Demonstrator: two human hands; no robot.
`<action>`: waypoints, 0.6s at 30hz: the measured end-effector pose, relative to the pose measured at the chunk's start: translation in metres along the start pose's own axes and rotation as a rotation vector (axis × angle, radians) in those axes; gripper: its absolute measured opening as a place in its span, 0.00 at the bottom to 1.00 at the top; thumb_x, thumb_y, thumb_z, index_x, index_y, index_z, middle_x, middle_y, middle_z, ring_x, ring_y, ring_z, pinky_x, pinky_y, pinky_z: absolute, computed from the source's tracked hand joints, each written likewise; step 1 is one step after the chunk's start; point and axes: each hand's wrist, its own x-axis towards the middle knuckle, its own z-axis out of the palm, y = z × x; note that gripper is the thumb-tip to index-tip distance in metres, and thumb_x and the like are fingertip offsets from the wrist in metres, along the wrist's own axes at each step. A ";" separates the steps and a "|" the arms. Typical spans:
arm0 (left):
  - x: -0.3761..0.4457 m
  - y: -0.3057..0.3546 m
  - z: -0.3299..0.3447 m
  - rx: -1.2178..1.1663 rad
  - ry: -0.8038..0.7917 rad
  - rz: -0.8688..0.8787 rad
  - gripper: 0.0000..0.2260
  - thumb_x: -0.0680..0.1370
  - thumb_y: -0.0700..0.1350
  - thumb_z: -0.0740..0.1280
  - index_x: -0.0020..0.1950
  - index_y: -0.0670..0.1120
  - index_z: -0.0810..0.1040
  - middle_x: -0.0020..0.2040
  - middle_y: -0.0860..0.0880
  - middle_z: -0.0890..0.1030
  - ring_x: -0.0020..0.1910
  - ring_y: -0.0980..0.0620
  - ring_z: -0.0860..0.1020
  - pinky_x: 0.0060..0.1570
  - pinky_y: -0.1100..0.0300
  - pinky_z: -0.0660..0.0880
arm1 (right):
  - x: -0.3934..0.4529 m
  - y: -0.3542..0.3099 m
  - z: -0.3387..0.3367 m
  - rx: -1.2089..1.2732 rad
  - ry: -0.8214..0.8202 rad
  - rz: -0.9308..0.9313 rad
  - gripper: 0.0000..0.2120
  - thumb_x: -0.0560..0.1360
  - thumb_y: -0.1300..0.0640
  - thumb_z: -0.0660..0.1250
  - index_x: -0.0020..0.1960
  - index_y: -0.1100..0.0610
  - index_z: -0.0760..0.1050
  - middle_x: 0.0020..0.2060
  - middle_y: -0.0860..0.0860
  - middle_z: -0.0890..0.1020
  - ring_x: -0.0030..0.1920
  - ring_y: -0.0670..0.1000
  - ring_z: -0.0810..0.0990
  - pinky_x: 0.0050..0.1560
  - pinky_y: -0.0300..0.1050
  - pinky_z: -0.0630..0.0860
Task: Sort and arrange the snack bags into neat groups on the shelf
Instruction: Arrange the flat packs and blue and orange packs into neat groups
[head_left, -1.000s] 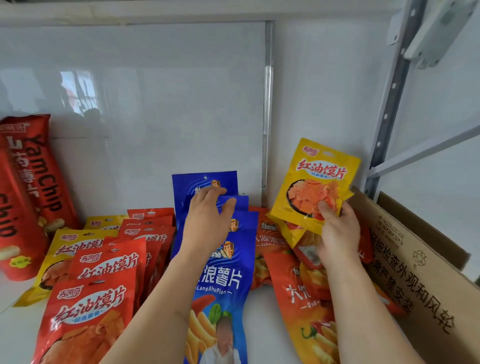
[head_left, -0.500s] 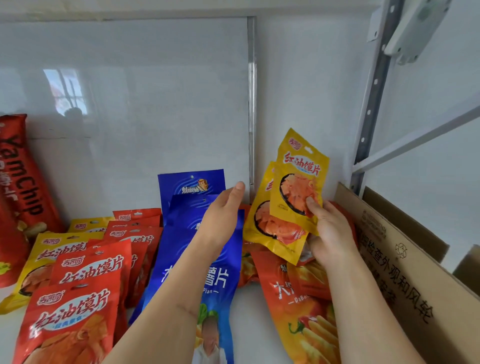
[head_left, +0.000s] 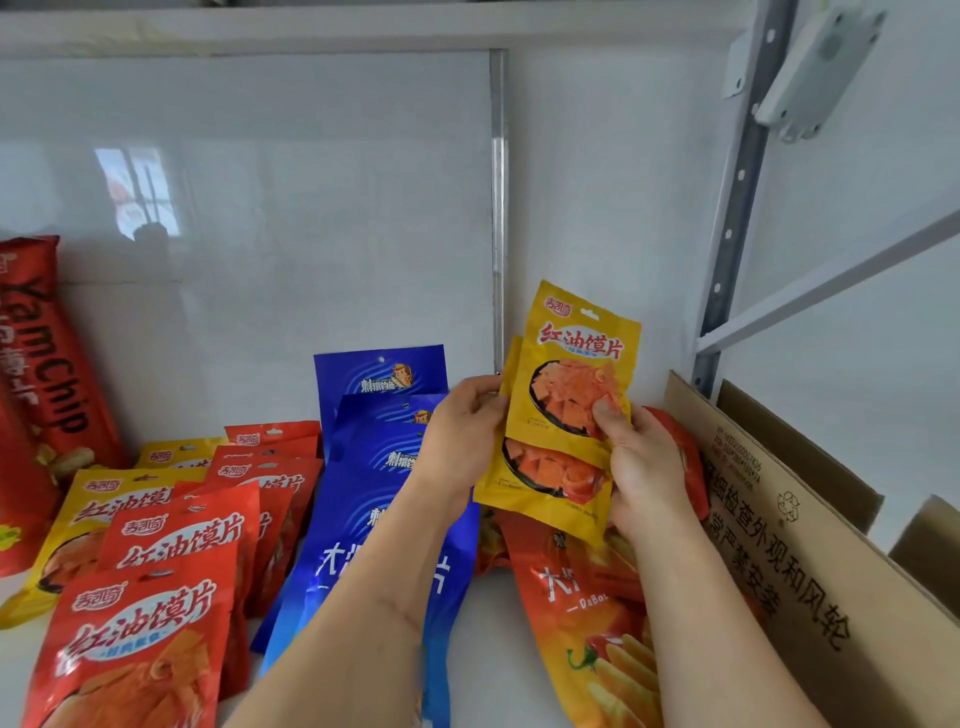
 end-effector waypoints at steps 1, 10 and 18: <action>-0.001 0.001 0.003 -0.027 0.018 0.007 0.08 0.83 0.46 0.63 0.57 0.51 0.81 0.50 0.50 0.86 0.51 0.49 0.85 0.55 0.43 0.81 | 0.001 0.000 0.000 -0.035 0.024 -0.035 0.09 0.77 0.54 0.69 0.56 0.54 0.80 0.50 0.53 0.86 0.50 0.56 0.85 0.52 0.60 0.81; -0.010 0.011 0.016 -0.108 -0.076 -0.038 0.15 0.83 0.48 0.65 0.69 0.47 0.73 0.57 0.49 0.83 0.54 0.49 0.84 0.55 0.47 0.82 | 0.004 -0.006 0.008 -0.316 0.170 -0.233 0.15 0.77 0.48 0.68 0.61 0.51 0.74 0.53 0.48 0.81 0.52 0.52 0.80 0.57 0.54 0.78; -0.024 0.002 0.006 -0.071 0.015 0.017 0.09 0.84 0.46 0.64 0.64 0.51 0.75 0.56 0.51 0.84 0.53 0.51 0.84 0.54 0.47 0.83 | -0.018 0.004 -0.005 -0.461 -0.025 -0.153 0.10 0.79 0.44 0.63 0.55 0.49 0.76 0.50 0.48 0.82 0.52 0.55 0.81 0.55 0.56 0.78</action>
